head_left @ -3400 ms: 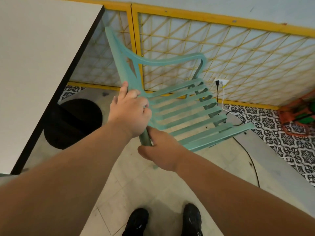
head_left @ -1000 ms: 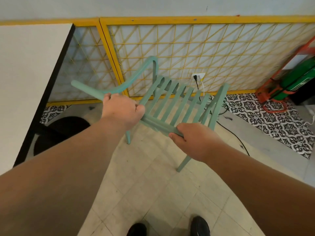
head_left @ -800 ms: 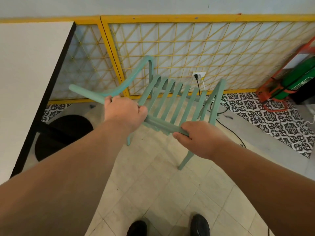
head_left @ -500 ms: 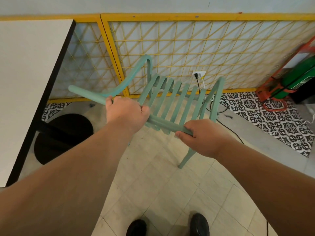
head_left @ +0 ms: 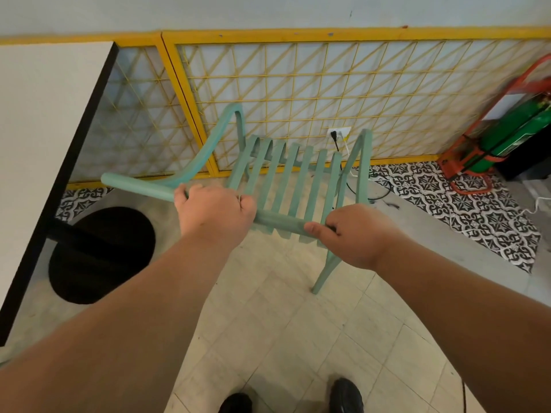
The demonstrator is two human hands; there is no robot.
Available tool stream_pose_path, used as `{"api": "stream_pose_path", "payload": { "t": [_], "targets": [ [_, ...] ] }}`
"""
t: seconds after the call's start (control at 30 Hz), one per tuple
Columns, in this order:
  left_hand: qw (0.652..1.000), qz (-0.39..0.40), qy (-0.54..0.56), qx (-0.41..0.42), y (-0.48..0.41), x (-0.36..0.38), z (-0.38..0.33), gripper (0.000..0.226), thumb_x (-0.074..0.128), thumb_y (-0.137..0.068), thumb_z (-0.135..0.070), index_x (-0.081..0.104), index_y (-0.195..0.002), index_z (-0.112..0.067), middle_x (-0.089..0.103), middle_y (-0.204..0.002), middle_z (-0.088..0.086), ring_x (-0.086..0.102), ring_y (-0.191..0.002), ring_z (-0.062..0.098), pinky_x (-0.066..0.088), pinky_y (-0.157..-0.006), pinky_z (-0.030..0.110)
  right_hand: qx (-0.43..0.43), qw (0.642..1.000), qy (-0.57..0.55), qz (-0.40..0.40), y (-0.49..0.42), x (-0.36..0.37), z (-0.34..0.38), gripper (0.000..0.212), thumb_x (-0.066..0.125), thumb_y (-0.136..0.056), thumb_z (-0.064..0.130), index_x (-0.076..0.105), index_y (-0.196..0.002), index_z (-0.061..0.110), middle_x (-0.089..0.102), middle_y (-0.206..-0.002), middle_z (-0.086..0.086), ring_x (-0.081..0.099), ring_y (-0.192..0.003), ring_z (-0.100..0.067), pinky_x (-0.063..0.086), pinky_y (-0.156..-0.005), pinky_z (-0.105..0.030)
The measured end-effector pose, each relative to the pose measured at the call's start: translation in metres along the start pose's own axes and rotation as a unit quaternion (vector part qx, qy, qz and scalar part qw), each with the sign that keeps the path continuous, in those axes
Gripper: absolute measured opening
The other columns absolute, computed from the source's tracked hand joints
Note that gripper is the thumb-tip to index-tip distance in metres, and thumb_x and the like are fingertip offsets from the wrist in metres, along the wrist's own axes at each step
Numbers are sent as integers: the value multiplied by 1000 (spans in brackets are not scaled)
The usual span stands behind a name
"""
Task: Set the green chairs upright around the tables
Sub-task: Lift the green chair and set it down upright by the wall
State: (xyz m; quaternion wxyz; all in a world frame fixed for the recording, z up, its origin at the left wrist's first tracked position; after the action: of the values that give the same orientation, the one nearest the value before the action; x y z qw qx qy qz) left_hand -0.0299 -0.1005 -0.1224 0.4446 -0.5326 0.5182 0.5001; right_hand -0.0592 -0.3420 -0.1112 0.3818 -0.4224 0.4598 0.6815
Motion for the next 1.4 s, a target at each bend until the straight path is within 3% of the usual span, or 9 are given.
{"api": "stream_pose_path", "payload": {
  "t": [0.23, 0.43, 0.67, 0.83, 0.93, 1.07, 1.13, 1.3, 1.4],
  "targets": [
    [1000, 10, 7, -24, 4, -3, -7, 49, 23, -93, -41, 59, -67, -19, 48, -71, 2, 48, -97, 29, 17, -120, 55, -23, 1000, 5, 3, -2, -2, -7, 96, 5, -75, 88, 65, -76, 13, 65, -70, -6, 64, -62, -23, 57, -58, -42],
    [999, 8, -5, -54, 19, 6, -23, 54, 20, -92, -44, 61, -66, -23, 48, -66, 0, 42, -87, 25, 22, -115, 59, -25, 998, 53, 9, -6, -14, -29, 93, 10, -77, 90, 63, -73, 13, 53, -61, 0, 48, -52, -15, 43, -48, -32],
    [999, -4, -26, -46, 16, 6, -25, 58, 18, -91, -45, 59, -59, -23, 53, -63, -1, 46, -78, 24, 28, -107, 59, -32, 999, 39, -5, -12, -13, -35, 98, 6, -69, 94, 64, -72, 14, 57, -63, -2, 50, -53, -16, 47, -49, -35],
    [999, 10, -40, -8, 16, 5, -22, 63, 13, -94, -51, 59, -62, -23, 56, -62, -2, 51, -74, 24, 30, -108, 60, -16, 999, 43, -7, -7, -16, -32, 82, 21, -83, 87, 65, -76, 18, 65, -70, -1, 55, -57, -15, 40, -47, -28],
    [998, 40, -18, 40, 15, -4, -16, 64, 14, -94, -66, 62, -74, -28, 60, -70, -5, 56, -81, 23, 33, -105, 58, -20, 998, 56, -24, -7, -16, -33, 79, 21, -84, 87, 65, -79, 21, 66, -72, 0, 63, -65, -16, 40, -48, -27],
    [995, 19, -15, 92, -6, -23, 25, 73, 20, -86, -81, 64, -119, -32, 67, -118, -1, 56, -117, 27, 37, -100, 53, -16, 998, 58, -35, -8, -14, -35, 79, 19, -81, 89, 65, -79, 25, 64, -72, 3, 61, -66, -14, 44, -51, -28],
    [997, 15, -26, 73, -25, -26, 62, 85, 13, -80, -85, 62, -126, -34, 67, -125, 4, 56, -120, 30, 39, -99, 52, -12, 998, 58, -35, -8, -13, -34, 82, 17, -79, 91, 66, -81, 25, 64, -73, 3, 61, -67, -14, 46, -53, -29],
    [991, 74, -38, 104, -40, -16, 100, 87, 6, -72, -88, 69, -75, -29, 65, -67, -4, 62, -68, 18, 54, -66, 39, -12, 998, 50, -34, -10, -12, -34, 95, 5, -66, 97, 65, -81, 26, 64, -73, 5, 61, -68, -13, 56, -64, -34],
    [991, 42, -70, 110, -41, -15, 99, 83, 9, -73, -87, 66, -64, -27, 61, -59, -4, 59, -59, 17, 51, -58, 35, -6, 998, 64, 2, -13, -13, -28, 86, 9, -73, 94, 63, -78, 27, 64, -73, 5, 62, -69, -13, 58, -68, -37]
  ]
}}
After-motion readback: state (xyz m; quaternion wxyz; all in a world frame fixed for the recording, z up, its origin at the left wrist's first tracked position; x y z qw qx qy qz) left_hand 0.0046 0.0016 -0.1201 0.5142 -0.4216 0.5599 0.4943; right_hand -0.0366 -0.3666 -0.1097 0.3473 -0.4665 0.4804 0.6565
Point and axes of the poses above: each hand's wrist, its own y-axis away from the middle knuckle, its own x-axis out of the palm, z = x × y, the point moved 1 cm from there along -y, towards the middle knuckle
